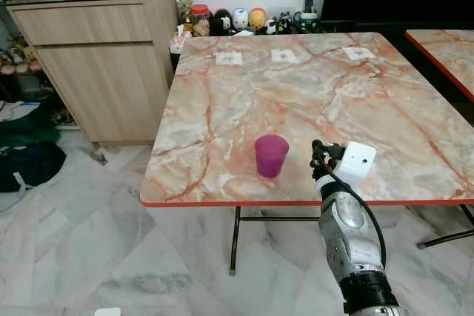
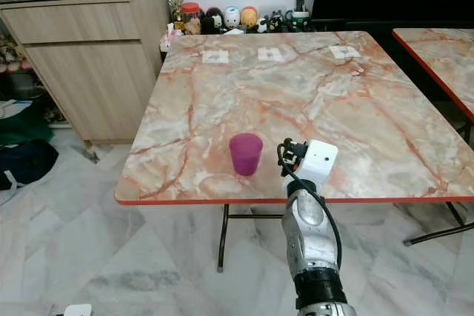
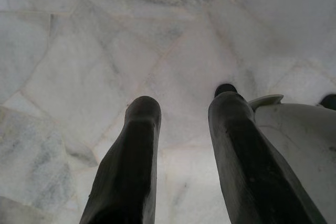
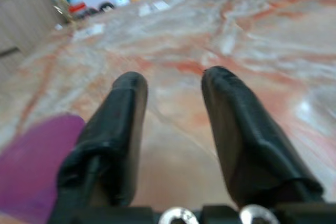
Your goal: Setting the table
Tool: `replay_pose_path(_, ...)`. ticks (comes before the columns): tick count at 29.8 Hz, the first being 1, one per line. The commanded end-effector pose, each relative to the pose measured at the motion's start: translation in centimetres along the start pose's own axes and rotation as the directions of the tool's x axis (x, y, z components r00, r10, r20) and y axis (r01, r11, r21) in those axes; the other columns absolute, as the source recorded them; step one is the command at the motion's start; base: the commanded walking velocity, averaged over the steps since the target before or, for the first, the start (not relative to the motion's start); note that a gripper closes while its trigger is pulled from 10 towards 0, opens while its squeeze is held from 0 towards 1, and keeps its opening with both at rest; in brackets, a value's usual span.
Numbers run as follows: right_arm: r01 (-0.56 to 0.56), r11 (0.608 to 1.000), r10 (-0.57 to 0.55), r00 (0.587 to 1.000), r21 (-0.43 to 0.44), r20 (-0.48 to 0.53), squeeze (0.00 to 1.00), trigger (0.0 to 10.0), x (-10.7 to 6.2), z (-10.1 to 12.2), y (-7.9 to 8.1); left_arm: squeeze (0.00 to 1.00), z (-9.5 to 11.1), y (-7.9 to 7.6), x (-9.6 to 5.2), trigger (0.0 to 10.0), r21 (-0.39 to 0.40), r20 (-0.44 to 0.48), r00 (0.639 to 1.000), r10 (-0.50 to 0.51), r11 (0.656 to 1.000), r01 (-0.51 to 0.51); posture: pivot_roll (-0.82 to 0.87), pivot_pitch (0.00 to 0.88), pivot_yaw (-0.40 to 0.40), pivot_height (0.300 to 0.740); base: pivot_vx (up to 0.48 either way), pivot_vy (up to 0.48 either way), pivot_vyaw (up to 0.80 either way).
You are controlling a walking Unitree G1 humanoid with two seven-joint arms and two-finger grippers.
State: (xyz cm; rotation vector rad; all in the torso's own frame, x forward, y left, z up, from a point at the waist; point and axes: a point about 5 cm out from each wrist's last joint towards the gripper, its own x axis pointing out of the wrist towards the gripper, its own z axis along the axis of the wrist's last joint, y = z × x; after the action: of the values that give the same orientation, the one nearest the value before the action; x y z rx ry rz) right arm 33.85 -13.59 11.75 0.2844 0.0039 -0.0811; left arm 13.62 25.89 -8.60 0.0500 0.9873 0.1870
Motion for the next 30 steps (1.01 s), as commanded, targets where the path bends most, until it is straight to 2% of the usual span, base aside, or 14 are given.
replay_pose_path(1, -0.044, 0.999, 0.044, 0.999, 0.016, 0.007, 1.00, 10.0, 0.5, 0.9, 1.1, 0.00, -0.3, 0.0, 0.0, 10.0, -0.008, -0.015, 1.000, 0.001, 1.000, -0.001, -0.01, 0.000, 0.019, 0.740, 0.000, 0.000, 0.00)
replay_pose_path(4, -0.049, 0.999, 0.049, 0.999, 0.016, 0.000, 1.00, 10.0, 0.5, 1.0, 1.3, 0.00, -0.3, 0.0, 0.0, 10.0, -0.009, -0.014, 1.000, 0.002, 1.000, -0.002, -0.01, 0.000, 0.019, 0.740, 0.000, 0.000, 0.00)
replay_pose_path(5, -0.057, 0.998, 0.057, 0.998, 0.020, -0.014, 0.00, 10.0, 0.7, 1.1, 1.6, 0.00, -0.3, 0.0, 0.0, 10.0, -0.010, -0.014, 1.000, 0.002, 1.000, -0.002, -0.01, 0.000, 0.020, 0.740, 0.000, 0.000, 0.00)
replay_pose_path(8, -0.076, 0.997, 0.074, 0.995, -0.032, -0.065, 0.00, 10.0, 1.1, 1.6, 2.3, 0.00, -0.2, 0.0, 0.0, 10.0, -0.011, -0.013, 1.000, 0.002, 1.000, -0.002, -0.01, 0.000, 0.018, 0.740, 0.000, 0.000, 0.00)
replay_pose_path(13, -0.075, 0.997, 0.071, 0.992, -0.036, -0.106, 0.00, 10.0, 1.3, 2.1, 2.8, 0.00, -0.2, 0.0, 0.0, 10.0, -0.018, -0.012, 1.000, 0.004, 1.000, -0.004, -0.01, 0.000, 0.019, 0.740, 0.000, 0.000, 0.00)
replay_pose_path(16, -0.108, 0.994, 0.111, 0.983, 0.032, -0.145, 0.00, 10.0, 1.7, 3.0, 4.0, 0.00, -0.2, 0.0, 0.0, 10.0, -0.019, -0.012, 1.000, 0.004, 1.000, -0.004, -0.01, 0.000, 0.021, 0.740, 0.000, 0.000, 0.00)
replay_pose_path(18, -0.114, 0.993, 0.119, 0.980, 0.038, -0.159, 0.00, 10.0, 1.8, 3.2, 4.2, 0.00, -0.2, 0.0, 0.0, 10.0, -0.020, -0.012, 1.000, 0.004, 1.000, -0.004, -0.01, 0.000, 0.020, 0.740, 0.000, 0.000, 0.00)
replay_pose_path(25, -0.081, 0.995, 0.092, 0.970, 0.055, -0.225, 0.00, 10.0, 1.8, 3.8, 4.1, 0.00, -0.2, 0.0, 0.0, 10.0, -0.029, -0.011, 1.000, 0.006, 1.000, -0.007, -0.01, 0.000, 0.017, 0.740, 0.000, 0.000, 0.00)
replay_pose_path(30, -0.067, 0.995, 0.085, 0.959, 0.073, -0.272, 0.00, 10.0, 1.5, 3.5, 3.9, 0.00, -0.3, 0.0, 0.0, 10.0, -0.031, -0.012, 1.000, 0.007, 0.999, -0.007, -0.01, 0.000, 0.020, 0.740, 0.000, 0.000, 0.00)
